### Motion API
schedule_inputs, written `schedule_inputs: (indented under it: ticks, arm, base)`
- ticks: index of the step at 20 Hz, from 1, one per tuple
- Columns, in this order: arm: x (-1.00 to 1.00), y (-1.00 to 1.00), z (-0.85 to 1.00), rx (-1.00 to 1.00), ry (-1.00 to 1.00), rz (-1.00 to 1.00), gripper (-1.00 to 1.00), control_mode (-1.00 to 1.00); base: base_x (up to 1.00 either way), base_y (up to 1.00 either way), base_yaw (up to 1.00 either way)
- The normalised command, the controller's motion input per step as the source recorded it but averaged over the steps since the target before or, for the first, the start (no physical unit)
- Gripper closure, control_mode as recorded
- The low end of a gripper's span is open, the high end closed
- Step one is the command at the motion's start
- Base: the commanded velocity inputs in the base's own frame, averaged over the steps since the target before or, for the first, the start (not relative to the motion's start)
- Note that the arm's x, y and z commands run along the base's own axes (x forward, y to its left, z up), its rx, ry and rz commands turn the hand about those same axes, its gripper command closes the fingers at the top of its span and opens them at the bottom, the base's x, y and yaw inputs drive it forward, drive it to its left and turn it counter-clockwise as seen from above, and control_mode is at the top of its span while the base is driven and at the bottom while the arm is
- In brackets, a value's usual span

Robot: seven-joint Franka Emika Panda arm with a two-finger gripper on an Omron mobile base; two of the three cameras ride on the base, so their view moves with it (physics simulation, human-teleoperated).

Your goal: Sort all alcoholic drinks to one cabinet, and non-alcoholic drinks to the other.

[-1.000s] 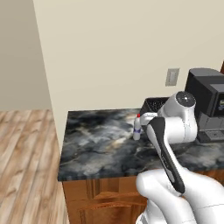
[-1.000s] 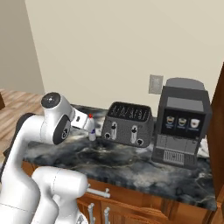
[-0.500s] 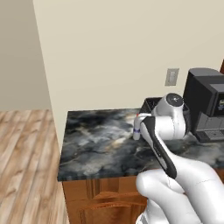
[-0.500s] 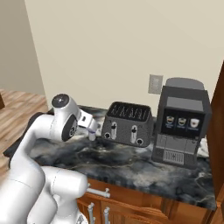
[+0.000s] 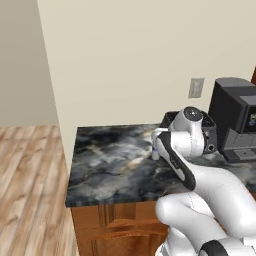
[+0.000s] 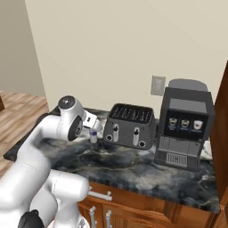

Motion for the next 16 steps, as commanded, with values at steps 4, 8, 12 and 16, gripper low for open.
schedule_inputs:
  ticks: [4,8,12,16]
  arm:
    - [0.21,0.00,-0.13,0.00,0.00,0.00,-1.00,-1.00]
    - [0.22,0.01,-0.17,-0.01,0.00,0.01,-1.00,-1.00]
    - [0.21,0.03,-0.17,-0.02,0.00,0.02,-1.00,-1.00]
    - [0.23,0.08,-0.13,-0.03,0.00,0.01,-1.00,-1.00]
  base:
    - [0.00,0.00,0.00]
    - [0.00,0.00,0.00]
    - [0.00,0.00,0.00]
    - [0.00,0.00,0.00]
